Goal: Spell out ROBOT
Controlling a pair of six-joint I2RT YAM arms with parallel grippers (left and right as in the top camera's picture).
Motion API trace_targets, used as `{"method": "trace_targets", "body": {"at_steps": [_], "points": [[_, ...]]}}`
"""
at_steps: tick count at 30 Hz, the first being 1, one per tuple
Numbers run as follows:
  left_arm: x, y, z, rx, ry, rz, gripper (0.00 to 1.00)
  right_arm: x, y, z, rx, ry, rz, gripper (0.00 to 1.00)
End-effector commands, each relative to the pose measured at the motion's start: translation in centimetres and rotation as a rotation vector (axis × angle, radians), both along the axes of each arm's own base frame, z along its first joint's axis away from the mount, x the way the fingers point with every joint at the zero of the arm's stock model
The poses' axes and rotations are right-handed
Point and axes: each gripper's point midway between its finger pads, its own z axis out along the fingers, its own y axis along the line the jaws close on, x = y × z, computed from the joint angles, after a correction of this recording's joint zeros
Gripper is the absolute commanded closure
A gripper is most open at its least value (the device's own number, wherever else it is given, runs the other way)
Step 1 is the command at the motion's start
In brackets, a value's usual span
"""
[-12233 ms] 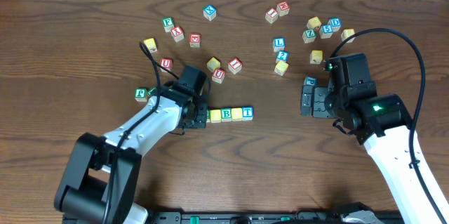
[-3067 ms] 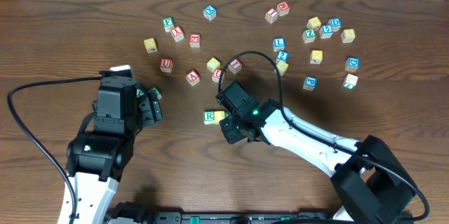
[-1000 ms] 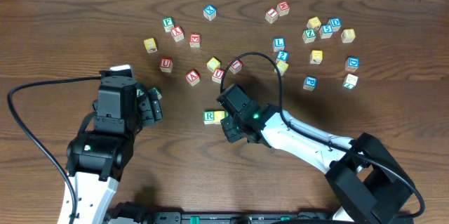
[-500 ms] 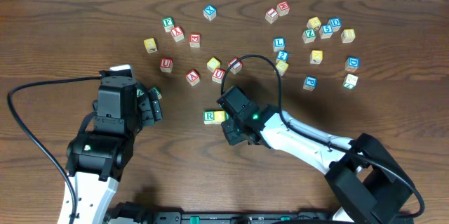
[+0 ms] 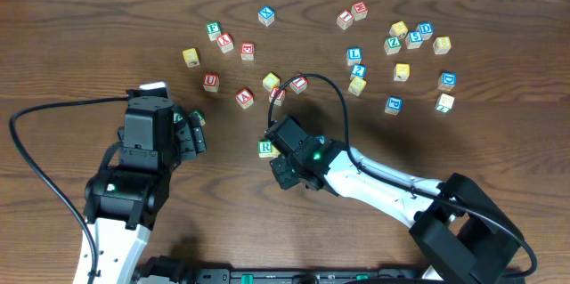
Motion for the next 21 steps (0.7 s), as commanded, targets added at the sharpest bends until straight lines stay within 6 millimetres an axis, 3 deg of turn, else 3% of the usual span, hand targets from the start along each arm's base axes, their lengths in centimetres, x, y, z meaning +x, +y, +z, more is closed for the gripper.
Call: {"method": "trace_targets", "body": {"at_steps": [1,21], "points": [[0.45,0.03,1.04,0.000,-0.026,-0.003,0.13,-0.06,0.00,-0.38,-0.012,-0.008,0.007,0.99],[0.55,0.02,1.15,-0.001,-0.032,-0.003,0.13,0.76,0.03,-0.31,-0.012,-0.055,0.000,0.99]]}}
